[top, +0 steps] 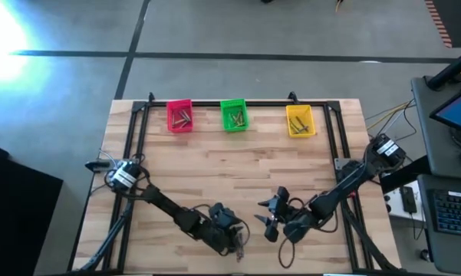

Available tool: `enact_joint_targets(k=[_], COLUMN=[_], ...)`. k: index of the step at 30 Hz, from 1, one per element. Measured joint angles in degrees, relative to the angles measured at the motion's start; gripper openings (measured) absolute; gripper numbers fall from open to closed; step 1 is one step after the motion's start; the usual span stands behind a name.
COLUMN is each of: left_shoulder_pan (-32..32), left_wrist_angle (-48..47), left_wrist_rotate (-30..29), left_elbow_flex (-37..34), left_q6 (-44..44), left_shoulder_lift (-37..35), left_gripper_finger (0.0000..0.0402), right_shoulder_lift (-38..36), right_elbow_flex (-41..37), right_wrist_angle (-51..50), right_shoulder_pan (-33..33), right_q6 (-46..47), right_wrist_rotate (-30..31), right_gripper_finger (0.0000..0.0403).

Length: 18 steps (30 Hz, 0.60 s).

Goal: Sort crayons
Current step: Put the blue crayon into the green basket

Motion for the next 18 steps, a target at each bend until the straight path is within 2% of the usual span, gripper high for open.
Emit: enact_joint_targets(k=[5,9,18], left_shoulder_pan=[-1.5,-2.5,-3.9], left_wrist_angle=[-4.1,-4.6,-7.9], left_wrist_rotate=[0.5,-1.3,-1.9], left_elbow_flex=[6.1,7.1,7.6], left_q6=[-0.6,-2.8,-8.5], left_shoulder_lift=[1.6,1.7,2.8], left_gripper_finger=[0.0088,0.0088,0.0088], right_shoulder_lift=[0.0,0.4,4.7], right_elbow_flex=[0.0,-0.1,-0.1], right_wrist_angle=[-1.8,-2.9,-2.2], right_shoulder_pan=[5.4,9.4,13.1], right_q6=[5.8,10.4,20.7], right_wrist_rotate=[6.5,10.8,12.7], right_gripper_finger=[0.0215,0.0215,0.0214])
